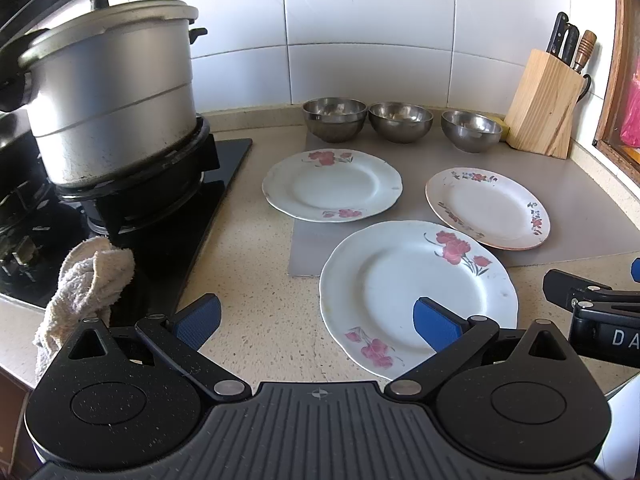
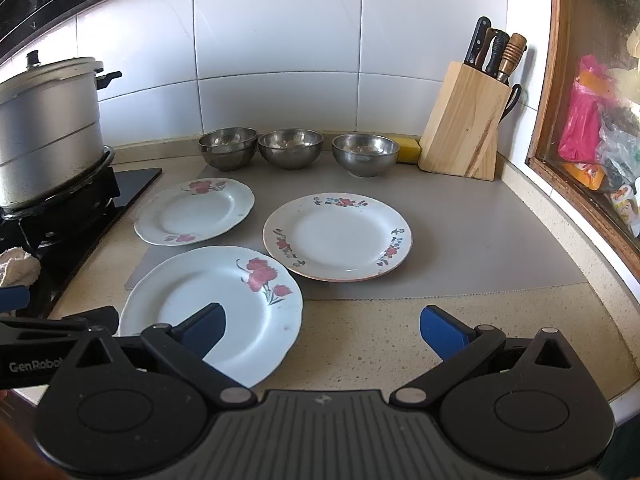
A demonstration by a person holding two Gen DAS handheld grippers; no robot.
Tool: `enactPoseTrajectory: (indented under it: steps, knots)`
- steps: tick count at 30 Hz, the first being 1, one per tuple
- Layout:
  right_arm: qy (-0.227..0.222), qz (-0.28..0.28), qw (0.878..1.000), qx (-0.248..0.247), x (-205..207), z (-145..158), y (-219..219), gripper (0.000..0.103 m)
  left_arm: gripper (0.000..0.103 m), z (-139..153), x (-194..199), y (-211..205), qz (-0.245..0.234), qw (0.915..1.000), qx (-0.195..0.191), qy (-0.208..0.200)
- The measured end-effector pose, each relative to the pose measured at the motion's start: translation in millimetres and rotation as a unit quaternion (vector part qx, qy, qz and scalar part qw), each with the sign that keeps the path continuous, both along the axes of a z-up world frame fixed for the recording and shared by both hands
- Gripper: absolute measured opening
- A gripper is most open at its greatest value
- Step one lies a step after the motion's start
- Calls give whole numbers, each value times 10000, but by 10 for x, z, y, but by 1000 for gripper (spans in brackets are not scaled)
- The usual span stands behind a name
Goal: Organize plates and bowls
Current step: 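Move the right tool toward the large pink-flowered plate's rim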
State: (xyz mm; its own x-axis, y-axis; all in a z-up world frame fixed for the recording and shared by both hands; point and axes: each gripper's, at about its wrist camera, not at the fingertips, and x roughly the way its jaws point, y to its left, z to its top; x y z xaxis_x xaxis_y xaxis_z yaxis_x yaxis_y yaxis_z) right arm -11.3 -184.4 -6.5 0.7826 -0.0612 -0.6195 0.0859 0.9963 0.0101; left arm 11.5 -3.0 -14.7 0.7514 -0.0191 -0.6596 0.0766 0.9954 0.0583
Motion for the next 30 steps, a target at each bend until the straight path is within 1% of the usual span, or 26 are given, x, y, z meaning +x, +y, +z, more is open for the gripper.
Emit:
enactPoseTrajectory:
  steps: [19, 30]
  knots:
    - [165, -189, 9997, 60, 135, -94, -29, 91, 98, -89, 105, 54, -108, 9998, -1, 169]
    - [252, 42, 9996, 154, 356, -164, -158, 91, 98, -125, 278, -24, 59, 9997, 8, 228]
